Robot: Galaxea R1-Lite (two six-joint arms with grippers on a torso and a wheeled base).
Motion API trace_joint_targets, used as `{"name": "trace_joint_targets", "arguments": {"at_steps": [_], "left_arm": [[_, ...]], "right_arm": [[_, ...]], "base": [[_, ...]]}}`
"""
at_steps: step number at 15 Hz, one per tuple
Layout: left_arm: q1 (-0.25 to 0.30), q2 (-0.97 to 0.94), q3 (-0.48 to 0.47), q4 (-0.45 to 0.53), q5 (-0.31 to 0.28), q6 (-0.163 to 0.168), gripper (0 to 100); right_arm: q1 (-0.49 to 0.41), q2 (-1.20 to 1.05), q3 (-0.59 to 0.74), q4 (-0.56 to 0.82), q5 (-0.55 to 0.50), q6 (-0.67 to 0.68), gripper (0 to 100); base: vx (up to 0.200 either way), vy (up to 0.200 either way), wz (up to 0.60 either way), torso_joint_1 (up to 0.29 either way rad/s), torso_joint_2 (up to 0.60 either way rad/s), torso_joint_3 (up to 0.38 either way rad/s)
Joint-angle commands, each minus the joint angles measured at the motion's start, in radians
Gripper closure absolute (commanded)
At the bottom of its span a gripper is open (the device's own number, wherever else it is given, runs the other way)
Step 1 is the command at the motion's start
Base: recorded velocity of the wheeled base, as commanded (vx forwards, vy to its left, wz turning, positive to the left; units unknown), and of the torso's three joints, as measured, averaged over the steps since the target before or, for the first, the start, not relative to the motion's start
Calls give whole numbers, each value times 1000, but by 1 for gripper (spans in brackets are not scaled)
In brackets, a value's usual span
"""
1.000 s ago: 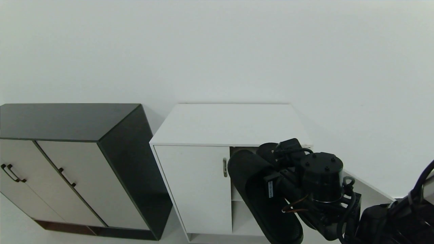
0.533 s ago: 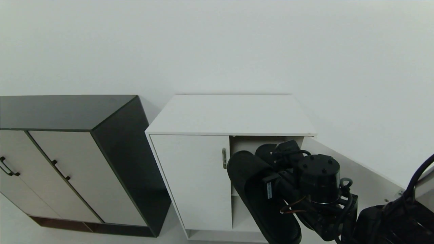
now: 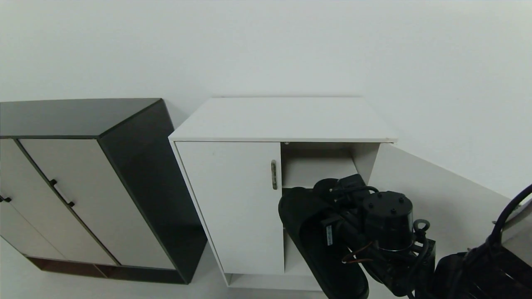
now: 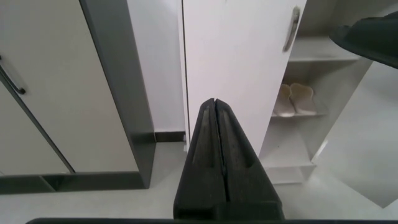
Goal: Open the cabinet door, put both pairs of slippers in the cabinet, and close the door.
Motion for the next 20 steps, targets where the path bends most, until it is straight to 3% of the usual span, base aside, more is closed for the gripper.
{"name": "trace_joint_targets", "arguments": {"at_steps": [1, 17, 20], "left_arm": [[0, 0, 0, 0, 0, 0, 100], [0, 0, 0, 0, 0, 0, 100], [0, 0, 0, 0, 0, 0, 100]], "right_arm": [[0, 10, 3, -2, -1, 0, 100], [-20, 50, 36, -88, 1, -1, 100], [-36, 90, 53, -169, -2, -67, 100]], "base": [[0, 0, 0, -203, 525, 315], [0, 0, 0, -134, 475, 336], [0, 0, 0, -28, 395, 365]]}}
